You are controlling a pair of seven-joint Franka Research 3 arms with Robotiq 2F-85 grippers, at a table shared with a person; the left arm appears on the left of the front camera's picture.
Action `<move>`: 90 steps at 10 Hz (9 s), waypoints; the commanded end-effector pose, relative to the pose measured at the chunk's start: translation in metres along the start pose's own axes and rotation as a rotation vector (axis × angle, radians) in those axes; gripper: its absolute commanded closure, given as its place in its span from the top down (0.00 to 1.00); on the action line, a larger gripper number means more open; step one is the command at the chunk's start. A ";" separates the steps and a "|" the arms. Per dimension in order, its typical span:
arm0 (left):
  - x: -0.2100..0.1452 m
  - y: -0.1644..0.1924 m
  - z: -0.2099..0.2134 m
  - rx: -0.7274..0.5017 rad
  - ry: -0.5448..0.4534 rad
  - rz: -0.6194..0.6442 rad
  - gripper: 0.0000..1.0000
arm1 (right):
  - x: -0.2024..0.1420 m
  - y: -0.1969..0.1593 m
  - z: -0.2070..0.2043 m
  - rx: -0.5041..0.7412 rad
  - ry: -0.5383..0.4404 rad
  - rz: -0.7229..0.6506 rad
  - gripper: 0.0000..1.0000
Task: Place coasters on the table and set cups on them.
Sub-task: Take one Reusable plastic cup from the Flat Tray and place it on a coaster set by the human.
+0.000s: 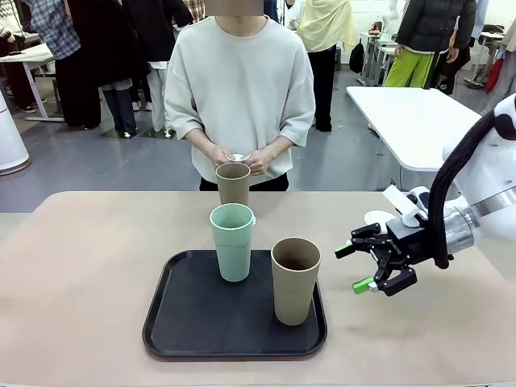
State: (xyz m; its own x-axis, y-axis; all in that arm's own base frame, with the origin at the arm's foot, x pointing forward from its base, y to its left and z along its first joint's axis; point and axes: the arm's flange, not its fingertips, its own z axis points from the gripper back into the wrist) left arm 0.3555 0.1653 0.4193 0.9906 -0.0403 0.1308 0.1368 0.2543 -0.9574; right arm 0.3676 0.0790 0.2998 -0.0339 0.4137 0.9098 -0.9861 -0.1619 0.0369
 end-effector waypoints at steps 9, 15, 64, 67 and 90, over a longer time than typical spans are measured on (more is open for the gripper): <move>-0.001 -0.002 0.001 -0.009 -0.001 -0.005 1.00 | -0.021 -0.028 -0.043 0.010 -0.083 -0.003 1.00; -0.001 -0.002 0.001 -0.009 -0.001 -0.005 1.00 | -0.009 -0.029 -0.064 0.058 -0.074 0.023 1.00; -0.001 -0.002 0.001 -0.009 -0.001 -0.005 1.00 | 0.037 -0.090 0.255 -0.297 -0.257 -0.087 0.82; -0.001 -0.002 0.001 -0.009 -0.001 -0.005 1.00 | 0.032 -0.081 0.254 -0.311 -0.211 -0.066 0.82; -0.001 -0.002 0.001 -0.009 -0.001 -0.005 1.00 | -0.097 -0.234 0.199 -0.201 -0.089 -0.107 0.82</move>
State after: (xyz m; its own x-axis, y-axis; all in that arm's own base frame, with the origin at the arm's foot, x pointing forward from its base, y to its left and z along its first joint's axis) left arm 0.3555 0.1654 0.4192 0.9907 -0.0405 0.1301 0.1361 0.2543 -0.9575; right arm 0.6209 -0.1039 0.2824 0.0538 0.3528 0.9341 -0.9984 0.0347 0.0443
